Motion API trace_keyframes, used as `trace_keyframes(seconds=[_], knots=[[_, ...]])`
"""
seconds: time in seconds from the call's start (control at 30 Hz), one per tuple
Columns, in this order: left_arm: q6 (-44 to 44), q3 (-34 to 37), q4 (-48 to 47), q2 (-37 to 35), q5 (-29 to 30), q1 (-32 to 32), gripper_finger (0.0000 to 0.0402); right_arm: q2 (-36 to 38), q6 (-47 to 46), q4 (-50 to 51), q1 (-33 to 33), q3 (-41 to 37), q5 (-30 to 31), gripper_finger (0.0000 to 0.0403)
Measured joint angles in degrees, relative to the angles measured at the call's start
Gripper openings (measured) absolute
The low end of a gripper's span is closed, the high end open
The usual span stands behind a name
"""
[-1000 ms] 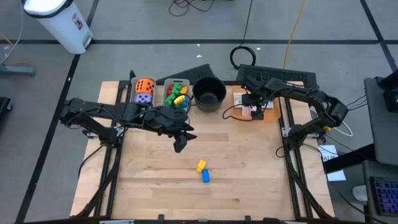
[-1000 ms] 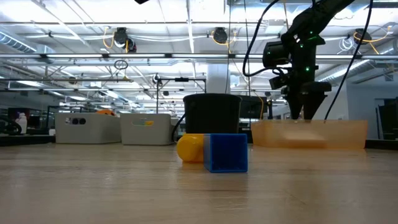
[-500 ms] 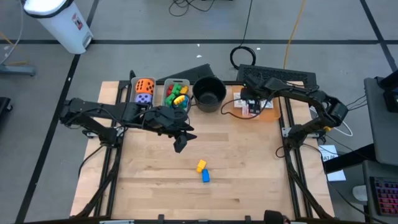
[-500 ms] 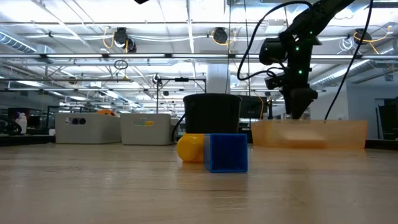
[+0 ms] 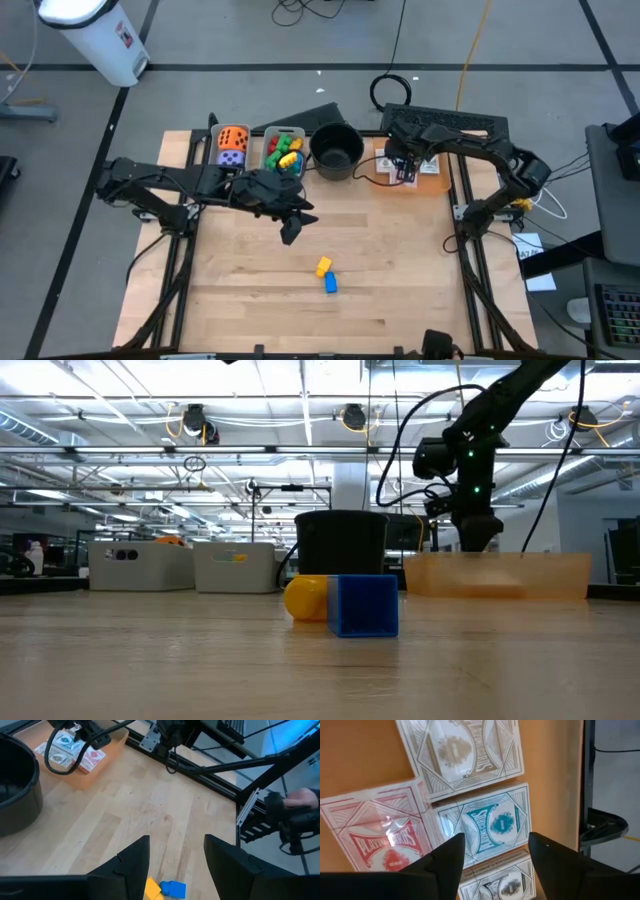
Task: Pick & Place Toys
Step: Put the red deck of cards into the orange bin
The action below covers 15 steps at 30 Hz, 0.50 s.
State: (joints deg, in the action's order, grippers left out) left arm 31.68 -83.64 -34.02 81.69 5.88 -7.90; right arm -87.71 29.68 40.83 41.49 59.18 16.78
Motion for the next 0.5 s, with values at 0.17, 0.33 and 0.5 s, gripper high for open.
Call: trace_keyframes(seconds=[0.17, 0.33, 0.5], knots=[[0.0, 0.0, 0.4, 0.0, -0.3, 0.0, 0.0191, -0.1, 0.2, -0.1, 0.6, 0.0, -0.5, 0.0210], [-0.3, 0.0, 0.4, 0.0, -0.4, 0.0, 0.0191, -0.1, 1.6, 0.5, 0.6, 0.0, -3.8, 0.0210], [-0.3, 0.0, 0.4, 0.0, -0.4, 0.0, 0.0191, -0.1, 2.3, 0.5, 0.4, 0.0, -4.9, 0.0210]])
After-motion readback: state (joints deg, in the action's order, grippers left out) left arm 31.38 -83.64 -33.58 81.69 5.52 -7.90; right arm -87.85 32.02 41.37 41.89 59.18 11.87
